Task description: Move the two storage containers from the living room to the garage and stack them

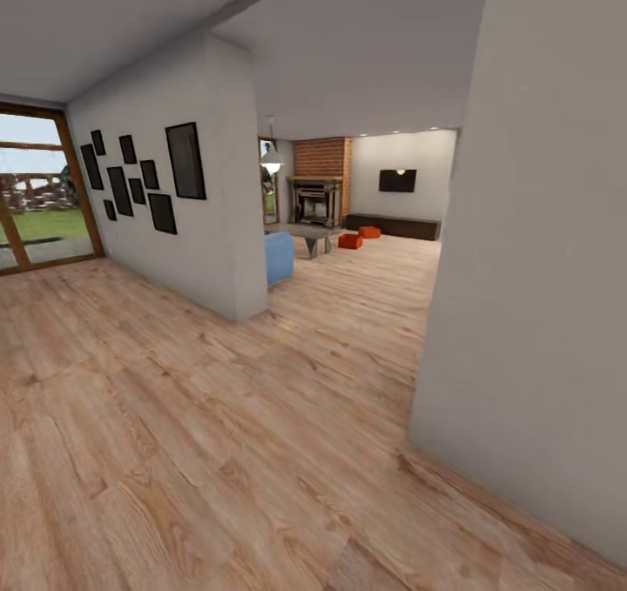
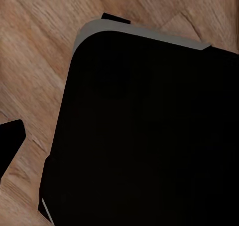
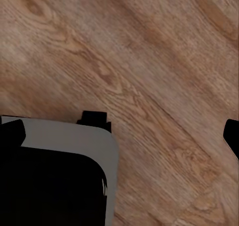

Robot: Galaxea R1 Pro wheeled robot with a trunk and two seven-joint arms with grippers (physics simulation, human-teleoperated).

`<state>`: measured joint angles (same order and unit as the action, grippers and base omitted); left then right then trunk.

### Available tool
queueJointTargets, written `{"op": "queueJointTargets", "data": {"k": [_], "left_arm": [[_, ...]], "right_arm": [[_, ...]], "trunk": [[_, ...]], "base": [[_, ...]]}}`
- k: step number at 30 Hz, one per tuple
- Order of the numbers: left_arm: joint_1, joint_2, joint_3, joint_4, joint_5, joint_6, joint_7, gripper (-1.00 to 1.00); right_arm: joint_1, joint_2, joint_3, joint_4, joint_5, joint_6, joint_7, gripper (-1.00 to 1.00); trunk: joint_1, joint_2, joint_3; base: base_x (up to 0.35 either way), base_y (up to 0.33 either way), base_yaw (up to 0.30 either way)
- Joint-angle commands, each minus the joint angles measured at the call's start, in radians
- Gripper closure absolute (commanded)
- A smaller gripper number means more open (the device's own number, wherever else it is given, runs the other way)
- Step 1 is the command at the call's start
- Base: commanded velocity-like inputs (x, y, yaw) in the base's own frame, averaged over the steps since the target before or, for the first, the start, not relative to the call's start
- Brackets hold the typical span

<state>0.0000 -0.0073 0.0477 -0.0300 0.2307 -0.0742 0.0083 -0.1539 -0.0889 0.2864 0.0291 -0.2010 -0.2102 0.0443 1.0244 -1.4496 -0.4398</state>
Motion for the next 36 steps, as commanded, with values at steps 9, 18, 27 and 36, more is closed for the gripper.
{"op": "queueJointTargets", "data": {"k": [9, 18, 27, 36], "left_arm": [[0.000, 0.000, 0.004, -0.001, 0.002, -0.002, 0.001, -1.00], [0.000, 0.000, 0.003, -0.001, 0.002, 0.000, 0.001, -1.00], [0.000, -0.001, 0.004, -0.001, 0.002, -0.001, 0.001, -1.00], [0.000, -0.002, 0.006, -0.001, 0.001, -0.004, 0.001, -1.00]], "right_arm": [[-0.002, 0.002, 0.008, 0.003, -0.008, -0.006, 0.004, -1.00], [-0.001, -0.001, 0.012, 0.003, -0.005, -0.006, 0.005, -1.00], [-0.001, 0.008, 0.017, 0.003, -0.001, 0.000, 0.003, -1.00], [-0.002, 0.010, 0.014, 0.003, -0.006, 0.002, 0.003, -1.00]], "trunk": [[0.001, 0.000, -0.001], [0.001, 0.000, -0.001], [0.001, 0.000, -0.001], [0.001, 0.000, -0.001]], "base": [[0.326, 0.000, 0.002], [0.326, 0.000, 0.000], [0.326, 0.000, 0.000], [0.326, 0.000, 0.000]]}}
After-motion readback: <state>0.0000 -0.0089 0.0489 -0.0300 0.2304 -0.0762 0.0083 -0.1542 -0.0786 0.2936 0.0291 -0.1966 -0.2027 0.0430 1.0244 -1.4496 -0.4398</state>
